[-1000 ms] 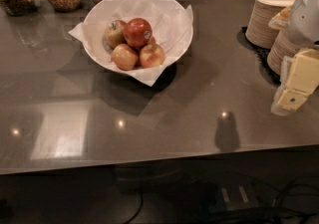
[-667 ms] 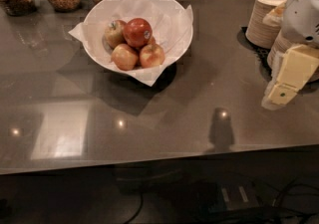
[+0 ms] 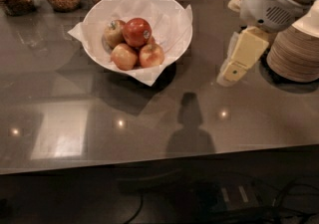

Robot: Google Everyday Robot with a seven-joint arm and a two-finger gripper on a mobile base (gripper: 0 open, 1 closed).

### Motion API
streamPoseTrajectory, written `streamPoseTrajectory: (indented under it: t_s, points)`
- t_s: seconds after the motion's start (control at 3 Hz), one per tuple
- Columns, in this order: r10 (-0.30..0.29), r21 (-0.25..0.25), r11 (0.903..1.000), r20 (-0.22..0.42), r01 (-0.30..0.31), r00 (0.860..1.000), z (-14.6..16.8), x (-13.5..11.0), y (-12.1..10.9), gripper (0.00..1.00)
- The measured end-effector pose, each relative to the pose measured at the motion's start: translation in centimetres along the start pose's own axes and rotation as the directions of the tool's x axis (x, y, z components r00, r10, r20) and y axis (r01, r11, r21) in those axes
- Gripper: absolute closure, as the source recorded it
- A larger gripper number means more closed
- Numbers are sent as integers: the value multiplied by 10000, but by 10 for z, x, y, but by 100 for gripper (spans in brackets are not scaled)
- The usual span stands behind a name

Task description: Pick apple from white bowl

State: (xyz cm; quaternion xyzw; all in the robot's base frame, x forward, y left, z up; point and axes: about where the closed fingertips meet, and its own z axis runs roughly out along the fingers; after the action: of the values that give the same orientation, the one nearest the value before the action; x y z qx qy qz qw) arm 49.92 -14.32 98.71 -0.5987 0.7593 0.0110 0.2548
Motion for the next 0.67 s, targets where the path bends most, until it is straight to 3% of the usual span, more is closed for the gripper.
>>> streamPoseTrajectory:
  t_s: [0.33, 0.67]
  points:
    - [232, 427, 9987, 792, -267, 9966, 18, -44, -27, 0]
    - [702, 519, 9957, 1216, -770, 9901, 40, -81, -47, 0]
